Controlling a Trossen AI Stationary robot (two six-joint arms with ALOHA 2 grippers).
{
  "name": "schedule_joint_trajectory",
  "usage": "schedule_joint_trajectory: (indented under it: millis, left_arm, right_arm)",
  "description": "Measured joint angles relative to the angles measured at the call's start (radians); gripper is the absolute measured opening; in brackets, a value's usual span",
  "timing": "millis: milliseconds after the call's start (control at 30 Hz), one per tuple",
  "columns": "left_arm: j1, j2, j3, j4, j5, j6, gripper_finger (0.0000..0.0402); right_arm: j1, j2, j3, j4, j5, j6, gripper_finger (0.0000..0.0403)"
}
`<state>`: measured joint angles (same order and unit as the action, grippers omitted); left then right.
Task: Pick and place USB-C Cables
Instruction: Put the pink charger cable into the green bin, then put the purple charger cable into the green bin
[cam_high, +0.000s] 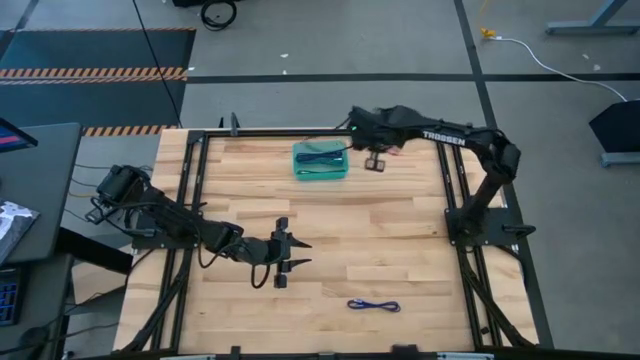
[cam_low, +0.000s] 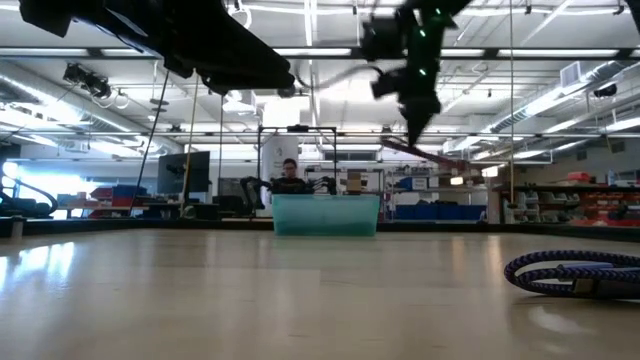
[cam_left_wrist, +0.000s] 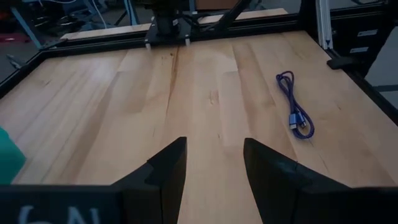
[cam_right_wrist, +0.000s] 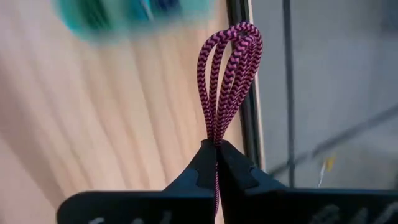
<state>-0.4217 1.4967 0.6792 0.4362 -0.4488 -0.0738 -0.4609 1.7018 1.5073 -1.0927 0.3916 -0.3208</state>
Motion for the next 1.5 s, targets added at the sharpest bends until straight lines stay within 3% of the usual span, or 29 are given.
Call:
schedule_joint_trajectory:
  millis: [200, 400, 567, 1000, 1367, 1500]
  left_arm:
    - [-0.002, -0.041, 0.001, -0.018, -0.001, 0.003, 0.0167]
    - [-0.013, -0.086, 0.001, -0.134, -0.019, -0.028, 0.0167]
    - [-0.030, -0.106, 0.001, -0.266, -0.095, -0.094, 0.0167]
    - [-0.060, -0.118, 0.001, -0.269, -0.109, -0.126, 0.0167]
    - [-0.060, -0.118, 0.001, -0.262, -0.109, -0.125, 0.0167]
    - [-0.060, -0.118, 0.001, -0.263, -0.108, -0.126, 0.0167]
  right_arm:
    - [0.138, 0.139, 0.209, 0.026, -0.057, -0.039, 0.0001]
    - [0.159, 0.335, 0.391, 0.024, -0.116, -0.061, 0.0000]
    - [0.151, 0.456, 0.469, 0.008, -0.122, -0.097, 0.0000]
    - [0.116, 0.544, 0.509, 0.037, -0.165, -0.120, 0.0002]
    - [0.112, 0.557, 0.509, 0.089, -0.186, -0.117, 0.0084]
    - [0.112, 0.556, 0.509, 0.052, -0.147, -0.117, 0.0102]
